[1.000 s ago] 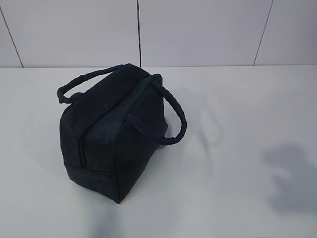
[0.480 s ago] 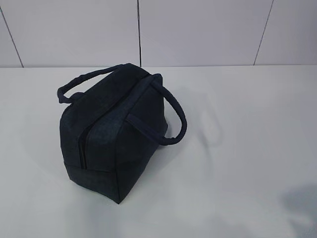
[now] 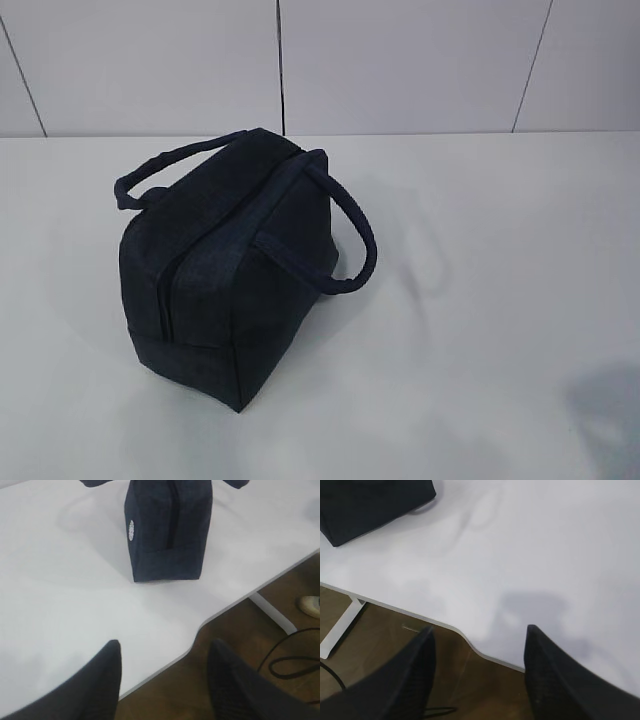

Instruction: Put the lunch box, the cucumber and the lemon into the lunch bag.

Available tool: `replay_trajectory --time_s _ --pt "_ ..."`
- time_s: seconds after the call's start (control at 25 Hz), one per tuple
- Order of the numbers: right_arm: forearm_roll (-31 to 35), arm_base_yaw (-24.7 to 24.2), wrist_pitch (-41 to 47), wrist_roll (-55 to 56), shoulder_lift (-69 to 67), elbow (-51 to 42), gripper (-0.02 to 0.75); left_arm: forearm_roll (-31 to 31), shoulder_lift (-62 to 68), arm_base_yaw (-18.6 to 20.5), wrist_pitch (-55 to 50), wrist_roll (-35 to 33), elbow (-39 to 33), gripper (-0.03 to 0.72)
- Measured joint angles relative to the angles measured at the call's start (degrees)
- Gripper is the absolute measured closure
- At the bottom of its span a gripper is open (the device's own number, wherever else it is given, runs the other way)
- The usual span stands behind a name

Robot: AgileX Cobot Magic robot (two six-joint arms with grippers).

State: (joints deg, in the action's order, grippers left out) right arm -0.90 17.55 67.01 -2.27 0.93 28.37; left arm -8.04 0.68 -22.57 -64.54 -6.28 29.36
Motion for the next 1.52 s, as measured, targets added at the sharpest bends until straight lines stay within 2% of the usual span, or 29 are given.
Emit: replay_trajectory --time_s 0.36,0.44,0.56,0.8,0.92,0.96,1.52 --pt "-0.2 0.0 -0.6 0.0 0.0 -0.1 0.315 0.8 0.0 0.0 0.8 0.0 -0.2 0.326" --pt "-0.2 -0.3 -0.7 0.0 0.0 -0.1 0.315 2.1 0.0 1.0 0.9 0.0 -0.2 0.328" --pt "-0.2 -3.2 -0.9 0.0 0.0 -0.1 0.315 2.5 0.0 6.7 0.9 0.0 -0.2 0.34" --pt "-0.3 -15.0 -1.0 0.0 0.0 -0.1 0.315 2.6 0.0 23.8 0.9 0.0 -0.2 0.363" --pt "-0.3 -16.9 -1.0 0.0 0.0 -0.1 0.315 2.7 0.0 31.3 0.9 0.0 -0.2 0.366" --pt "-0.3 -17.0 -1.0 0.0 0.0 -0.1 0.315 2.8 0.0 32.5 0.9 0.0 -0.2 0.366" --pt "-0.4 -17.0 -1.1 -0.1 0.0 -0.1 0.316 2.9 0.0 32.6 0.9 0.0 -0.2 0.367"
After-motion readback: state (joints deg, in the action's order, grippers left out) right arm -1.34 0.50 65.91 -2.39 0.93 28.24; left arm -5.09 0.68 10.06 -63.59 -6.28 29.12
